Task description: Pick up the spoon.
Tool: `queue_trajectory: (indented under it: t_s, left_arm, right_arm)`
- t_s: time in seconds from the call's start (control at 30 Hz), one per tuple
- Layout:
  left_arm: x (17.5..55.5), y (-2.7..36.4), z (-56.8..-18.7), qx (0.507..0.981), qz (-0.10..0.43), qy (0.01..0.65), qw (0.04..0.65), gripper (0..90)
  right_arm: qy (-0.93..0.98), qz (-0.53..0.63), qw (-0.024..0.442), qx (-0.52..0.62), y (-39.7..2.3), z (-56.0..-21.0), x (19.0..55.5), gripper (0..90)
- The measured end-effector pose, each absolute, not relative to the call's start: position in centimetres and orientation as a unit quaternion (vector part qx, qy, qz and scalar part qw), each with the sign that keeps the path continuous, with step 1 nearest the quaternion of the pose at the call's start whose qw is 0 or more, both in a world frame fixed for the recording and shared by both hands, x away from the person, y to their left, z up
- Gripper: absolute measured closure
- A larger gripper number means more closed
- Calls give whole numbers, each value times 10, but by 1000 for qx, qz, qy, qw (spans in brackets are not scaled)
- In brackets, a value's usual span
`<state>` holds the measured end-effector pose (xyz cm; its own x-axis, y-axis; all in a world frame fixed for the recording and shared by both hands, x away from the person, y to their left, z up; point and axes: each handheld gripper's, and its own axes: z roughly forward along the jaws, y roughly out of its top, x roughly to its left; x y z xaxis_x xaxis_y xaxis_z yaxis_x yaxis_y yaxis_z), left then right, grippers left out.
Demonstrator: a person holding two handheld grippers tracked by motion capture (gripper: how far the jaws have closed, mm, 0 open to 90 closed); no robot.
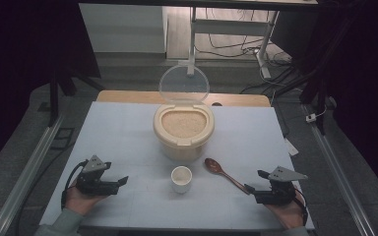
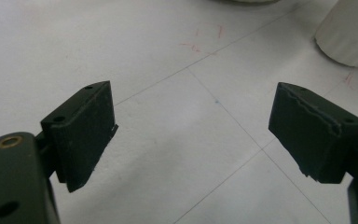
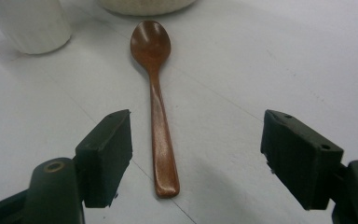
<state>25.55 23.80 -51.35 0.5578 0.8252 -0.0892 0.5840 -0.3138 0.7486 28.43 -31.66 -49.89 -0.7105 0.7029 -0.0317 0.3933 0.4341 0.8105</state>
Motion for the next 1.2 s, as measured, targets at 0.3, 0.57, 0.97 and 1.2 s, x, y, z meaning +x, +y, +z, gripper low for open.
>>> queue_trajectory:
  t_s: [0.3, 0.57, 0.97, 1.2]
  left_arm:
    - [255, 237, -513, 799, 154, 439, 381, 146]
    - [254, 236, -513, 799, 150, 439, 382, 145]
    - [254, 234, -514, 805, 147, 434, 378, 146]
    - [253, 235, -514, 804, 147, 434, 379, 145]
  right_arm:
    - [827, 411, 190, 334, -317, -497, 284, 262]
    - [838, 396, 182, 328, -311, -482, 285, 294]
    - [874, 349, 136, 310, -291, -464, 294, 300]
    - [895, 311, 123, 297, -275, -457, 304, 301]
